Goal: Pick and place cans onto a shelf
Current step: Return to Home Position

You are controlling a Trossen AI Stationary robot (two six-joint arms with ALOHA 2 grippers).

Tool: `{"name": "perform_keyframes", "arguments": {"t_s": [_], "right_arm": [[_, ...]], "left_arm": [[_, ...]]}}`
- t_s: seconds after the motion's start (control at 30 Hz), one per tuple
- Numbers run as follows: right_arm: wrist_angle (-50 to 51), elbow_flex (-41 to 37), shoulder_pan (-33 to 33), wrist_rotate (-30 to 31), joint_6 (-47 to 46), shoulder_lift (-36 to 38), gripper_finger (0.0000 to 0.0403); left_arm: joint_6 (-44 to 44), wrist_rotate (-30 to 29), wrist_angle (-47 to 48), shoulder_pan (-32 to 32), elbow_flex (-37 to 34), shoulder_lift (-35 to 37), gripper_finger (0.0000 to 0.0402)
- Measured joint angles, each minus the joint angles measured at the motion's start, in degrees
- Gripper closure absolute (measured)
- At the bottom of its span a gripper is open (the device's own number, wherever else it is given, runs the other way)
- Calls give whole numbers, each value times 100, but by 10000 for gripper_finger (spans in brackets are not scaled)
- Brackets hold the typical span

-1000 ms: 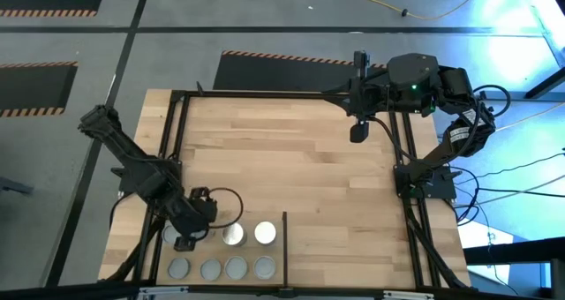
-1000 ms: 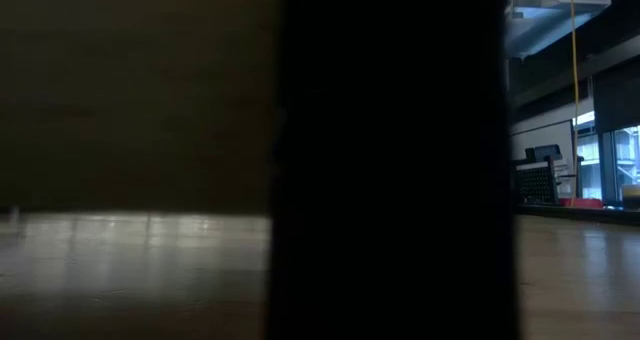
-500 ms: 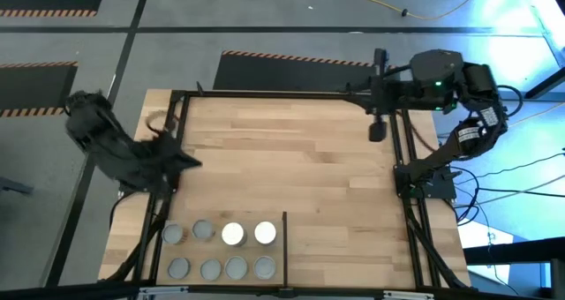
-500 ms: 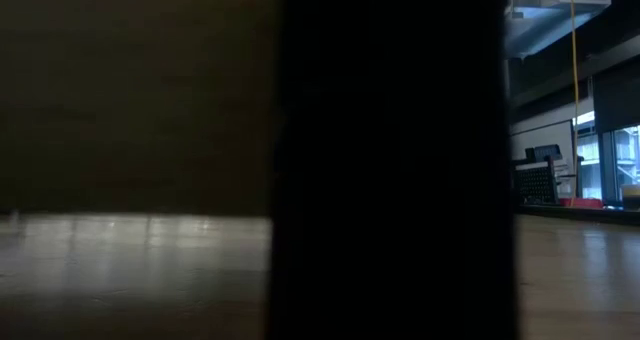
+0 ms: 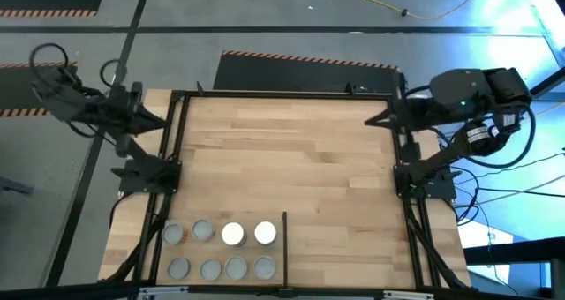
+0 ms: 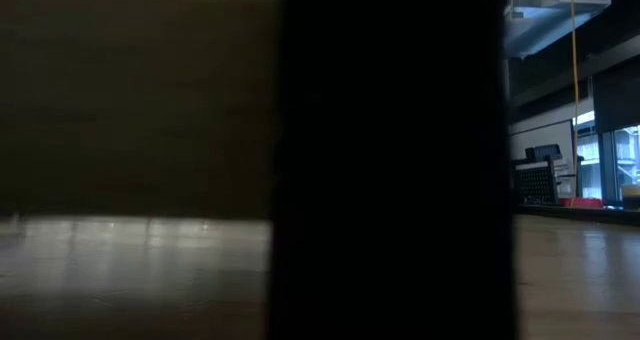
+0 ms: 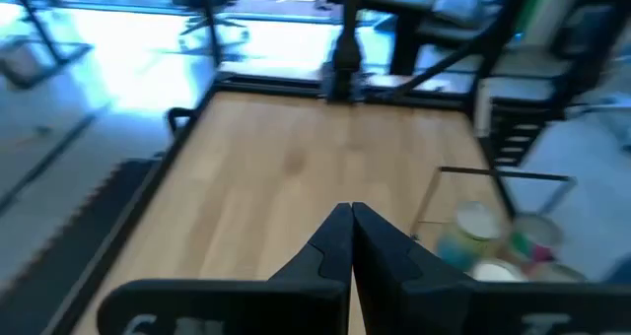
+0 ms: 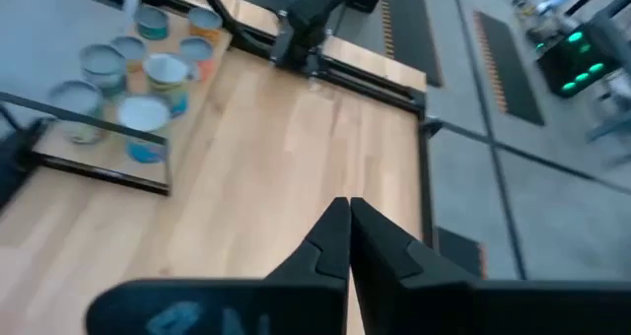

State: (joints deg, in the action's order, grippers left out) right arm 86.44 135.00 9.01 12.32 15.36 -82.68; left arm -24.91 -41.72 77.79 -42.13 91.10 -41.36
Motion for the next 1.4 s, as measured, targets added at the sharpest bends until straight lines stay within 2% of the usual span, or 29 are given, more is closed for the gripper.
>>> {"name": "perform_keyframes", "arguments": {"t_s": [0.1, 0.3, 0.5, 0.7, 1.03, 1.27, 1.4], "right_arm": [[120, -2, 191, 2, -253, 98, 392], [42, -190, 393, 97, -404, 521, 399], [-166, -1007, 405, 500, -1037, 1177, 393], [-1416, -2587, 405, 523, -1061, 2103, 392], [-3458, -5586, 405, 603, -1364, 3583, 392], [-5253, -7650, 405, 566, -1599, 4688, 398], [-5884, -8462, 403, 558, -1808, 5117, 397]], "left_arm": [[135, 350, -15, 0, -1, 336, 401], [533, 384, -17, 0, -4, 877, 401], [753, 546, -20, 29, -187, 1313, 401], [753, 533, -143, 166, -738, 1936, 401], [912, 959, -694, 521, -1907, 3002, 401], [1678, 1734, -1688, 740, -2819, 4014, 401], [1944, 2187, -1836, 767, -3061, 4077, 401]]}}
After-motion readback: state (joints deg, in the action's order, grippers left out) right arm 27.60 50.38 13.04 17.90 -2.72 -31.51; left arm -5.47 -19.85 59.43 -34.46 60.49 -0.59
